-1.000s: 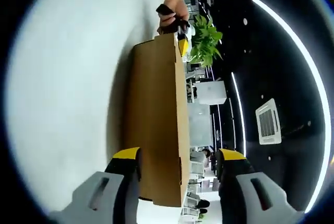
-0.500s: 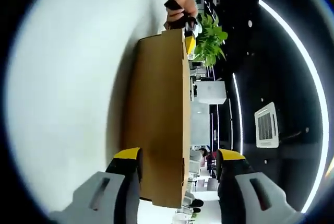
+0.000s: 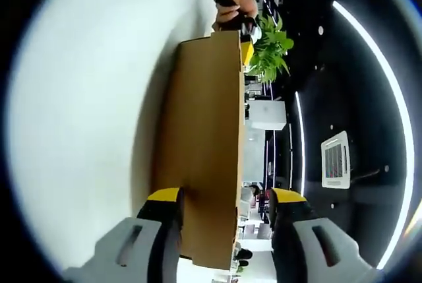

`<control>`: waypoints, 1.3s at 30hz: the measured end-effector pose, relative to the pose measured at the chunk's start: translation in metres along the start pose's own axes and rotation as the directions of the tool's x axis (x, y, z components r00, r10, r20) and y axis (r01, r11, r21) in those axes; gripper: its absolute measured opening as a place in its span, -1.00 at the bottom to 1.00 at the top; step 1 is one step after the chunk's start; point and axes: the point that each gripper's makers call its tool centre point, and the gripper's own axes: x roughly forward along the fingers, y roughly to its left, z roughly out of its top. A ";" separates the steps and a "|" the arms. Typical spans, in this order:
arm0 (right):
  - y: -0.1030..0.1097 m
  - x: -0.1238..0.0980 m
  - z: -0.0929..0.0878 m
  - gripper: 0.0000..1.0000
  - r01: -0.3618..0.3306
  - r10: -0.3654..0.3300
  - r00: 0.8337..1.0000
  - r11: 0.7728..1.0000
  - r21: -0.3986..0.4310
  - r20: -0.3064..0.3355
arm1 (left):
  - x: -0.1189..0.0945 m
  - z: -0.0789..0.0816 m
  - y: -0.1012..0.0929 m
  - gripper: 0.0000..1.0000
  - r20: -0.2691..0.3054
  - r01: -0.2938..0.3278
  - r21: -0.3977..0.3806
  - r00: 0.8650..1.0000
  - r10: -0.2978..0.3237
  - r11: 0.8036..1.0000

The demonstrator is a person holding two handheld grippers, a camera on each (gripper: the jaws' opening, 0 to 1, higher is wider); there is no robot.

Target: Operate the shoe box by opening the lid, removing the specified soft item, and placing it in the target area until the item is outside and the box remains undamaged.

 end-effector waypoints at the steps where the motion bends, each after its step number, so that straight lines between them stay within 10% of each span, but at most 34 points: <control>1: -0.001 0.000 0.000 0.06 -0.001 0.001 1.000 1.000 -0.002 0.000 | 0.001 -0.003 -0.001 -0.49 -0.002 0.002 0.000 1.000 -0.002 1.000; 19: 0.011 0.000 0.003 -0.42 -0.057 0.057 0.998 0.998 -0.001 0.014 | 0.004 -0.015 -0.005 -0.49 -0.006 0.009 -0.007 1.000 -0.009 1.000; 39: 0.012 -0.008 0.007 -0.43 -0.054 0.054 0.999 0.998 -0.018 0.003 | 0.004 -0.019 -0.006 -0.47 0.009 0.044 -0.006 0.999 -0.044 0.999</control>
